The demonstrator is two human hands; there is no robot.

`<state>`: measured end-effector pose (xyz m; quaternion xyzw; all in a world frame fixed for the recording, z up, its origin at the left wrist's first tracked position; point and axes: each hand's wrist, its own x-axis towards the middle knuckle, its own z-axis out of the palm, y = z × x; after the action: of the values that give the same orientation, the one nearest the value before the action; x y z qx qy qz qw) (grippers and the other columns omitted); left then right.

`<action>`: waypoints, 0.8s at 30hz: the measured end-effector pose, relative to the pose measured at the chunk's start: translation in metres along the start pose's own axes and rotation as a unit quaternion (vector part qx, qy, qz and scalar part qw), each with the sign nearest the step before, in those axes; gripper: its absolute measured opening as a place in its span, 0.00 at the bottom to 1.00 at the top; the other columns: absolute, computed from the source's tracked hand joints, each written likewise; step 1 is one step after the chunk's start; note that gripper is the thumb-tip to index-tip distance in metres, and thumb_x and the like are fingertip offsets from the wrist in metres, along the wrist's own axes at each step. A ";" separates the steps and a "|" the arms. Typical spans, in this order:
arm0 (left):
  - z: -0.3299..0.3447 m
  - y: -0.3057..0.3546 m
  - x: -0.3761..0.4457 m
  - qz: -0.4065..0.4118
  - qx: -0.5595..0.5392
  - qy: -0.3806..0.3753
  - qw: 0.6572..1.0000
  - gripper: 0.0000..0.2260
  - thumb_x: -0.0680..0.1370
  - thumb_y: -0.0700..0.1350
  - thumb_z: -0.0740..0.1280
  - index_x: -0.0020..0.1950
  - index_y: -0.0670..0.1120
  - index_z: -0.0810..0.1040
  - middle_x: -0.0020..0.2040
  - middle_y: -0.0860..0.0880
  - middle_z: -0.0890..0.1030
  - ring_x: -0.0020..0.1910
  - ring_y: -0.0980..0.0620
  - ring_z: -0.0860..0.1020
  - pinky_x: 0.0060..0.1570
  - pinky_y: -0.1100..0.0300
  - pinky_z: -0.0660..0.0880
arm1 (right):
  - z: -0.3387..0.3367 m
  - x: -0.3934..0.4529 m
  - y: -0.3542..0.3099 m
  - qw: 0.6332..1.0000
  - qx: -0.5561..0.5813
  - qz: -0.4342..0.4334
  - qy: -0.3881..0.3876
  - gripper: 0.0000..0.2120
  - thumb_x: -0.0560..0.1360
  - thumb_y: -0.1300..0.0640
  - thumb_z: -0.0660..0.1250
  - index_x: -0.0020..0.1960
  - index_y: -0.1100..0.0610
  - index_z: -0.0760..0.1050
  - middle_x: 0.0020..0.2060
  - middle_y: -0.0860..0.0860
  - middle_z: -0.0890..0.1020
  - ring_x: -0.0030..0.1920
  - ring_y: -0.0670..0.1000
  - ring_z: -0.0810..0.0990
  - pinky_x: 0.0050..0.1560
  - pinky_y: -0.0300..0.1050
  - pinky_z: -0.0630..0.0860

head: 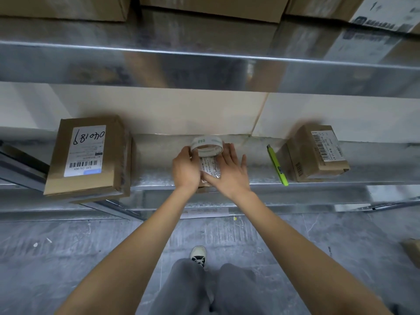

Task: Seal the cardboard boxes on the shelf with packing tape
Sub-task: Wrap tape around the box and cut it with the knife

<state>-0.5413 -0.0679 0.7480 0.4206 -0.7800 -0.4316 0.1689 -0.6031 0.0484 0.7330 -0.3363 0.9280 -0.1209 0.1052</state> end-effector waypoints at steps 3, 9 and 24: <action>-0.012 -0.001 0.003 -0.013 -0.074 0.006 0.997 0.05 0.83 0.43 0.55 0.51 0.41 0.66 0.44 0.45 0.79 0.43 0.43 0.79 0.40 0.52 0.76 | 0.000 0.000 0.002 1.000 -0.016 -0.003 0.005 0.52 0.65 0.22 0.42 0.79 0.53 0.50 0.79 0.48 0.49 0.78 0.49 0.42 0.74 0.65 0.41; -0.015 -0.010 0.008 -0.096 -0.160 0.009 0.982 0.04 0.83 0.42 0.57 0.54 0.41 0.64 0.44 0.48 0.76 0.44 0.41 0.79 0.45 0.50 0.79 | -0.002 0.004 -0.010 0.999 -0.035 0.001 -0.004 0.49 0.70 0.26 0.50 0.79 0.57 0.46 0.79 0.51 0.49 0.78 0.49 0.40 0.74 0.66 0.37; -0.015 -0.009 0.011 -0.196 -0.289 0.055 0.935 0.05 0.83 0.39 0.54 0.56 0.41 0.68 0.53 0.42 0.77 0.38 0.39 0.82 0.32 0.52 0.81 | 0.003 0.004 -0.029 0.999 -0.019 0.032 -0.029 0.41 0.70 0.33 0.58 0.78 0.45 0.49 0.79 0.49 0.46 0.78 0.56 0.37 0.68 0.77 0.48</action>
<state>-0.5337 -0.0871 0.7482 0.5215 -0.5131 -0.6388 0.2381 -0.5881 0.0238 0.7378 -0.3113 0.9371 -0.0904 0.1293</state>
